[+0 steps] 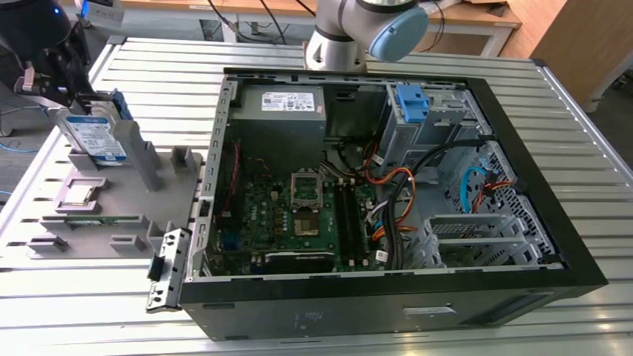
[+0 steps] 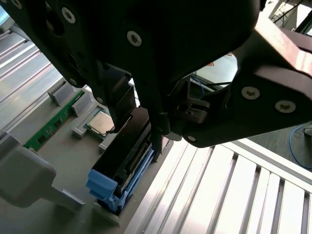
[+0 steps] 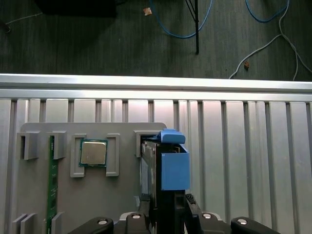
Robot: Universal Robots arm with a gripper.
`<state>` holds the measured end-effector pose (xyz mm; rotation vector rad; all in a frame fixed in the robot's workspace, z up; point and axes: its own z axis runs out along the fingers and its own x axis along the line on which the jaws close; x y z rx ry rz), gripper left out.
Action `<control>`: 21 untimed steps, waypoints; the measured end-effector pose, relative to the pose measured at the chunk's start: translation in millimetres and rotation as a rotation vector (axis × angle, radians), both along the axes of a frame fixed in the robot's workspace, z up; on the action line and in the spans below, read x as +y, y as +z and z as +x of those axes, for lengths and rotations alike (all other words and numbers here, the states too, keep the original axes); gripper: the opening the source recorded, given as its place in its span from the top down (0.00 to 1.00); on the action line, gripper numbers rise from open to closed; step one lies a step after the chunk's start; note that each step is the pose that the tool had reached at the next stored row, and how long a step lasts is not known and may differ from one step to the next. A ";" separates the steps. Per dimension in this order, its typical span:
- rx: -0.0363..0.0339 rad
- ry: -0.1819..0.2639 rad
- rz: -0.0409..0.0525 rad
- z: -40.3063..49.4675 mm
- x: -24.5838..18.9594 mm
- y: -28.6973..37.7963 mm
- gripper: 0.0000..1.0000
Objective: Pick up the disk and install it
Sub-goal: 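Pick up the disk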
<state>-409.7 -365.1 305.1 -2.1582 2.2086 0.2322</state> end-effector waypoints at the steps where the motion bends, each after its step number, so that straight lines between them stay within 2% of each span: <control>1: 0.0001 0.000 0.0000 0.0 0.0 0.0 0.59; 2: 0.0002 0.000 0.0000 0.0 0.0 0.0 0.64; 3: 0.0002 0.000 0.0000 0.0 0.0 0.0 0.64; 18: 0.0014 0.000 0.0000 0.0 0.0 0.0 0.64; 21: 0.0012 0.000 0.0002 0.0 0.0 2.7 0.64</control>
